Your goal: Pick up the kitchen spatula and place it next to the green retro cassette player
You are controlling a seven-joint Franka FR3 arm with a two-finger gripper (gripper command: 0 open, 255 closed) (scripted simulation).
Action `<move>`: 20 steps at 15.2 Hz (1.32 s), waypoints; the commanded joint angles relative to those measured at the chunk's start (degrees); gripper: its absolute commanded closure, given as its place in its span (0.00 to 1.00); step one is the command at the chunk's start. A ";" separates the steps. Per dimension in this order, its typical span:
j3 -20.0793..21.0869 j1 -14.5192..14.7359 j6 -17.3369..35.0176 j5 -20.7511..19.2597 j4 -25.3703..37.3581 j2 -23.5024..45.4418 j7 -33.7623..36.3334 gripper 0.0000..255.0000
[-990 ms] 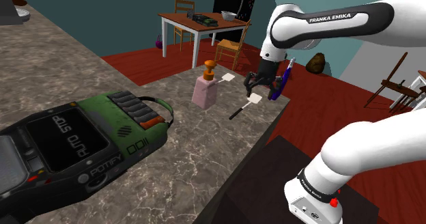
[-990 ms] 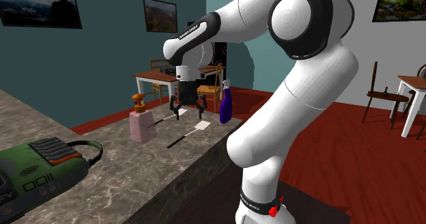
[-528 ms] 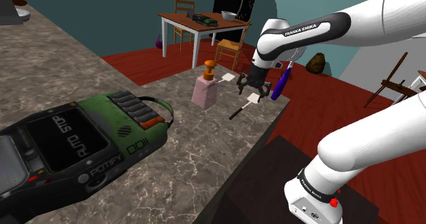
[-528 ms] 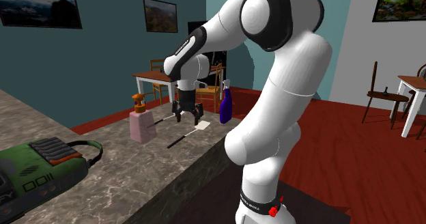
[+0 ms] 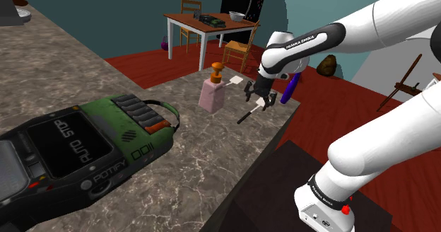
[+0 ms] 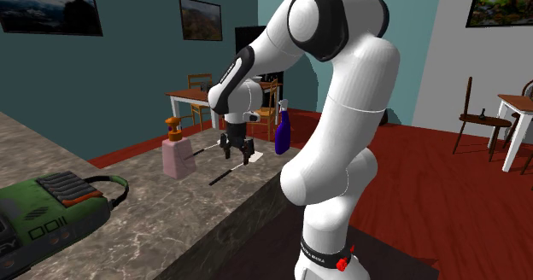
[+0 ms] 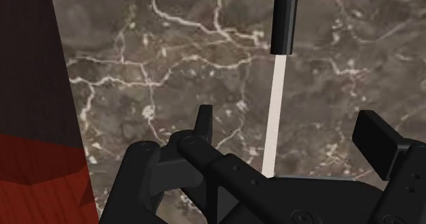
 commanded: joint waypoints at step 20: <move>0.16 0.07 1.54 0.07 -0.78 0.70 0.12 1.00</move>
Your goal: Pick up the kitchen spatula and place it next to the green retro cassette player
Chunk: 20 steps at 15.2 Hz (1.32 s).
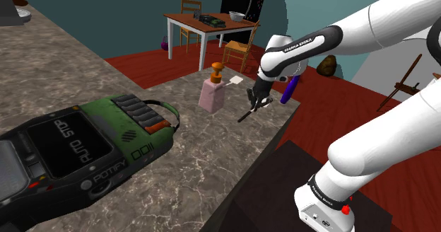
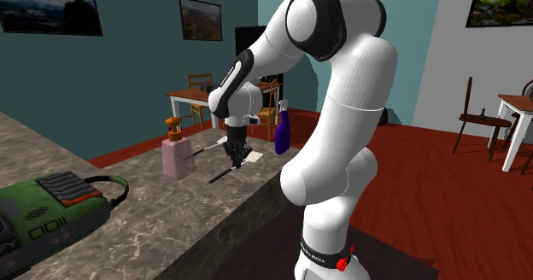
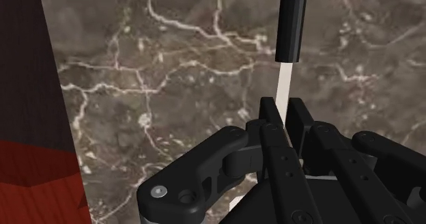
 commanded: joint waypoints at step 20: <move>-1.06 -0.15 -17.66 -0.41 9.20 -8.49 0.61 1.00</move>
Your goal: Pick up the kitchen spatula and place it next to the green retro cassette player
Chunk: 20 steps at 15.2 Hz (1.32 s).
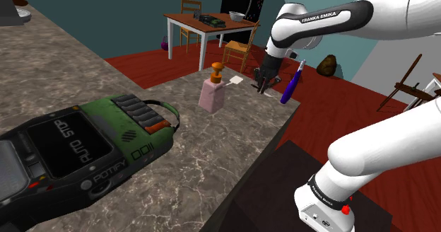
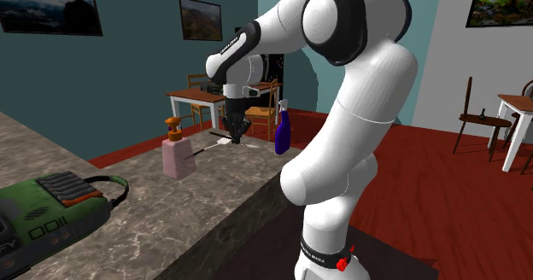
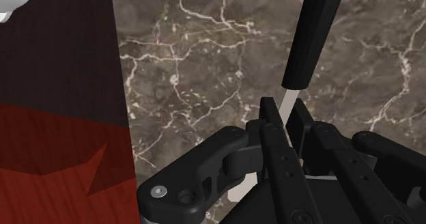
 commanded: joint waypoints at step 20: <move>7.28 5.63 -10.89 5.33 0.86 -11.33 10.97 1.00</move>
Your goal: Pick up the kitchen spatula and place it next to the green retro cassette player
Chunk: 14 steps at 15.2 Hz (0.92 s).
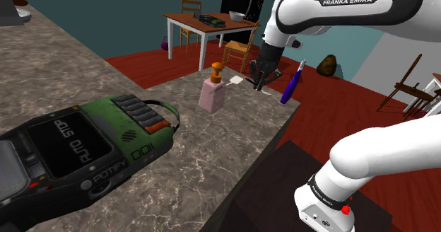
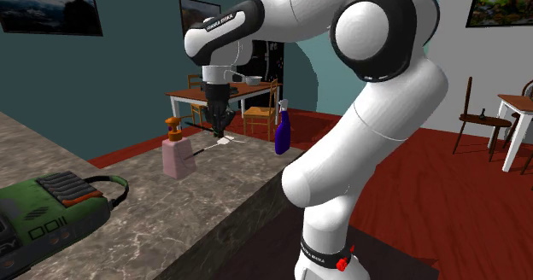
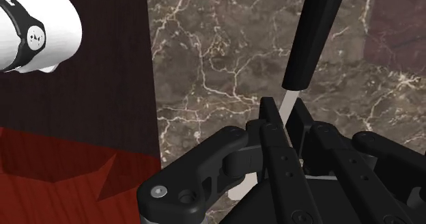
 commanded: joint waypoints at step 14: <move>16.10 9.51 -1.47 10.77 -0.23 -5.77 20.24 1.00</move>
